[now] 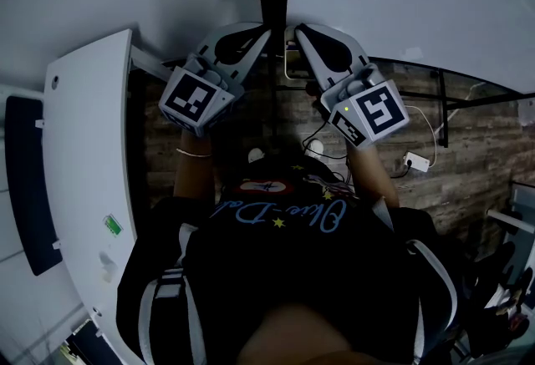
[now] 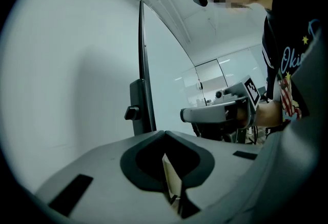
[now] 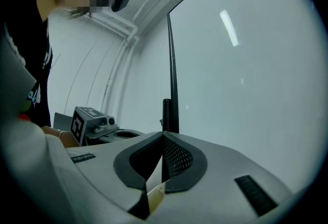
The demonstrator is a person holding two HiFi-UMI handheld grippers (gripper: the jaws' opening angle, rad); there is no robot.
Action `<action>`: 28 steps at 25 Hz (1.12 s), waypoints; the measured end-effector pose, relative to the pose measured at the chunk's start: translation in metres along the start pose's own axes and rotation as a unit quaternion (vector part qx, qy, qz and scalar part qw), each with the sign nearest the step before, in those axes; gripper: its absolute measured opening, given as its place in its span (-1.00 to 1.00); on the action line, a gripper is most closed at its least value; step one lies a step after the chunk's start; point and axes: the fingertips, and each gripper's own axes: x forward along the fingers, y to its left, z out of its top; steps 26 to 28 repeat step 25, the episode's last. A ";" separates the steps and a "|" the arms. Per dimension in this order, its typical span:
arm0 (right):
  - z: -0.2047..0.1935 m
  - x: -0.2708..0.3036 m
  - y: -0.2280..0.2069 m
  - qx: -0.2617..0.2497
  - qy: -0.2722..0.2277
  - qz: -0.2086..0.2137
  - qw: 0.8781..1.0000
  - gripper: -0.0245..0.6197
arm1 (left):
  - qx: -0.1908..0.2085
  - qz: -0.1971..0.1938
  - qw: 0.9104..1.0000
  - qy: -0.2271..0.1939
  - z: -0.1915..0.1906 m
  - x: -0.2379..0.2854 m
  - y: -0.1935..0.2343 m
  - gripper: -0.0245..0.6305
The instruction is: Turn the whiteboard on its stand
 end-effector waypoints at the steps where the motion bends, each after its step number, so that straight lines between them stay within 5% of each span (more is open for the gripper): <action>1: 0.000 0.000 0.000 0.000 0.001 0.001 1.000 -0.85 | 0.000 0.001 1.000 0.001 0.000 0.000 0.000 -0.84; 28: -0.003 -0.013 -0.004 0.007 0.009 -0.015 1.000 -0.85 | -0.034 -0.008 0.999 -0.007 0.000 0.000 -0.004 -0.85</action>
